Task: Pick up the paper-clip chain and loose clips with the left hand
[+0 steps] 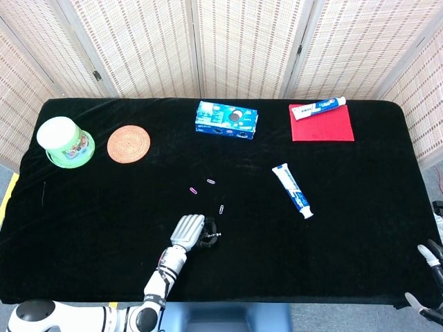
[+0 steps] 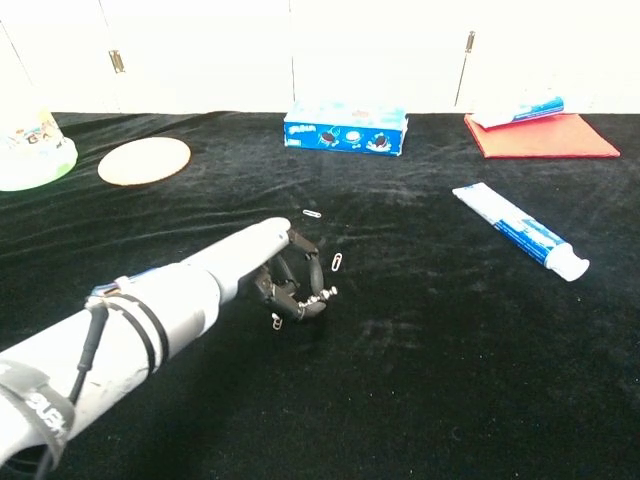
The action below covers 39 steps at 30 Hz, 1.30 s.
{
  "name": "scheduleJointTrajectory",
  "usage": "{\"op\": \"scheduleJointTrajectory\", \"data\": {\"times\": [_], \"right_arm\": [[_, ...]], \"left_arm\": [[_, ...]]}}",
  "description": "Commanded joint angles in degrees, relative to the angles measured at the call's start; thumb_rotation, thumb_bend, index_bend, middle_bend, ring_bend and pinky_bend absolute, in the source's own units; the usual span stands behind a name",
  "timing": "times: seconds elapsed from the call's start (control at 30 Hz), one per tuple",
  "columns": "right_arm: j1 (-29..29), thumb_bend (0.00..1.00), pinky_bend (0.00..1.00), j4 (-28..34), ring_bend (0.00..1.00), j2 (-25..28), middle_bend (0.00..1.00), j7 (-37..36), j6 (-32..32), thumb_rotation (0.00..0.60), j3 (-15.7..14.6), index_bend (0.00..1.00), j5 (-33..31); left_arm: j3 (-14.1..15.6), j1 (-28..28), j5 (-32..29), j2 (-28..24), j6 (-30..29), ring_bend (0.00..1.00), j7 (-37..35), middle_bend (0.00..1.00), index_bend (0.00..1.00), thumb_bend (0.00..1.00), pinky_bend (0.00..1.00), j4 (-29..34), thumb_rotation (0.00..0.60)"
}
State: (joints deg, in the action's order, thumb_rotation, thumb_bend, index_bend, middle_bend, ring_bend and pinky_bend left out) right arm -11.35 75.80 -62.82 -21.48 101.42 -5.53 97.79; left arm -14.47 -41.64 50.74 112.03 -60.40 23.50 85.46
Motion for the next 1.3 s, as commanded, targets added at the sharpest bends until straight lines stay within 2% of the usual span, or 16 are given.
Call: {"op": "scheduleJointTrajectory", "data": {"times": [0.03, 0.7, 0.9, 1.1, 1.3], "right_arm": [[-0.3, 0.24, 0.0, -0.6, 0.0, -0.3, 0.0, -0.5, -0.1, 0.6, 0.0, 0.0, -0.5], [1.1, 0.24, 0.0, 1.1, 0.0, 0.3, 0.0, 0.2, -2.9, 0.6, 0.8, 0.0, -1.6], [1.7, 0.24, 0.0, 1.7, 0.0, 0.7, 0.0, 0.3, -4.1, 0.6, 1.1, 0.0, -2.3], [1.9, 0.24, 0.0, 2.0, 0.0, 1.0, 0.0, -0.5, -5.4, 0.6, 1.4, 0.0, -3.6], [1.7, 0.24, 0.0, 1.5, 0.0, 1.0, 0.0, -2.3, -6.5, 0.6, 2.2, 0.0, -6.4]], "left_arm": [[-0.4, -0.6, 0.3, 0.9, 0.3, 1.0, -0.4, 1.0, 0.83, 0.67, 1.0, -1.3, 0.6], [-2.4, -1.6, 3.1, -1.1, -0.1, 1.0, -1.8, 1.0, 0.83, 0.67, 1.0, -4.7, 0.6], [-4.0, -2.5, 4.2, -1.5, 1.2, 1.0, -4.6, 1.0, 0.83, 0.67, 1.0, -6.0, 0.6], [-7.3, -6.9, 4.2, 0.3, 6.5, 1.0, -7.9, 1.0, 0.83, 0.67, 1.0, -12.8, 0.6], [-10.3, -11.2, 4.6, 1.8, 11.4, 1.0, -12.7, 1.0, 0.83, 0.67, 1.0, -22.2, 0.6]]}}
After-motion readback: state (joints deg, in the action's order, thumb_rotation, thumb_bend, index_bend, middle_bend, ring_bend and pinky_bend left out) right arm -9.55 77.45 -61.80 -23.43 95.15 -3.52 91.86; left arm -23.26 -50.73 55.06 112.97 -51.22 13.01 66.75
